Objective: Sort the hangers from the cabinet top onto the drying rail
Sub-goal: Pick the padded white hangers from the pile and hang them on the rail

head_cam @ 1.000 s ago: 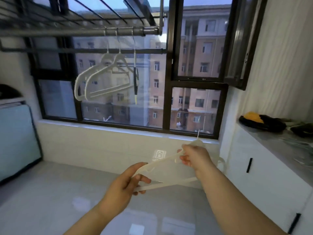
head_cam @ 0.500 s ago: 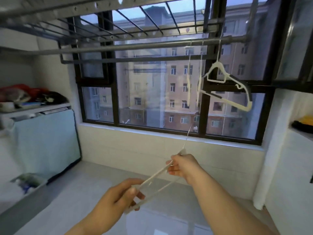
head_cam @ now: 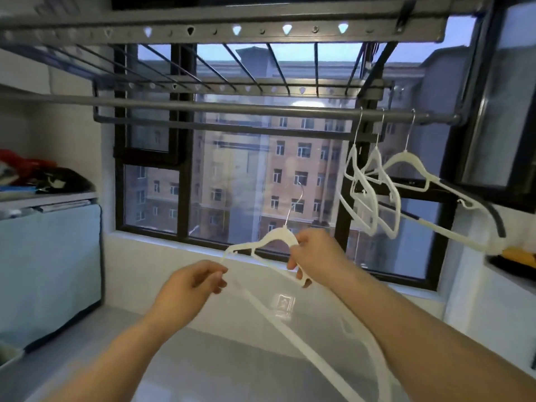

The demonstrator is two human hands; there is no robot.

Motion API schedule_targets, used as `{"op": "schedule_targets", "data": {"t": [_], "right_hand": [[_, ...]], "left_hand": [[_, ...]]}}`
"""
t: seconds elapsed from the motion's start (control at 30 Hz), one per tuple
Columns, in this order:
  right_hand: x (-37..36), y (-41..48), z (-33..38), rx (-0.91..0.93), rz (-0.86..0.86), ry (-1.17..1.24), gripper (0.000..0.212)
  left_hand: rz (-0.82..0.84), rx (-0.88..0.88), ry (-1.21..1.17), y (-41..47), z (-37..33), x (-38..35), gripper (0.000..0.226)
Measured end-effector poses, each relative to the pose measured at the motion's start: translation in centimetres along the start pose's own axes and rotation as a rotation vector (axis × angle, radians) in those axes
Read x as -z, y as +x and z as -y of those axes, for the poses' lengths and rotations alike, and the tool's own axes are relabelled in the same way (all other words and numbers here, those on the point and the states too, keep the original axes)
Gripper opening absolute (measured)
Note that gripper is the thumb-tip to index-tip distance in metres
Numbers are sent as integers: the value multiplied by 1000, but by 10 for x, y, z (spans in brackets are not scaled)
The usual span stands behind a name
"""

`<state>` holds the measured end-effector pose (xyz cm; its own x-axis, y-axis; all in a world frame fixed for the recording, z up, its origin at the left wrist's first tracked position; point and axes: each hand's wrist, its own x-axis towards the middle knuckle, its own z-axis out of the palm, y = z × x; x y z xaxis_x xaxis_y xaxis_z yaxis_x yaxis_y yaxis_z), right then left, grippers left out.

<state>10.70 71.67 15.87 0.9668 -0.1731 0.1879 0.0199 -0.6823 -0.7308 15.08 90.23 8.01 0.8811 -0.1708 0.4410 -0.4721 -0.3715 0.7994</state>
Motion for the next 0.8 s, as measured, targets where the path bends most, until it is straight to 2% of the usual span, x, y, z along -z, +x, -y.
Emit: {"op": "schedule_targets", "data": {"t": [0.13,0.27,0.37,0.57,0.67,0.8], "right_hand": [[36,24,29,105,-167,-187,20],[80,48,45,105,-285,-209,12],[102,63,50,94,-363,-251,16],[121,93,50,43,-525,-274,26],[123,106,52,-45,-570,-289,31],[120,122,56,-107,-600,-293,25]], "left_hand": [[-128,-82,84,69,-9,8,14],[-175,-158,219,131,-29,20,24],[-172,-260,300,171,-48,25,34],[-287,-606,579,257,-88,31,49],[-312,-621,640,295,-99,35,56],[-263,-618,733,332,-101,35,51]]}}
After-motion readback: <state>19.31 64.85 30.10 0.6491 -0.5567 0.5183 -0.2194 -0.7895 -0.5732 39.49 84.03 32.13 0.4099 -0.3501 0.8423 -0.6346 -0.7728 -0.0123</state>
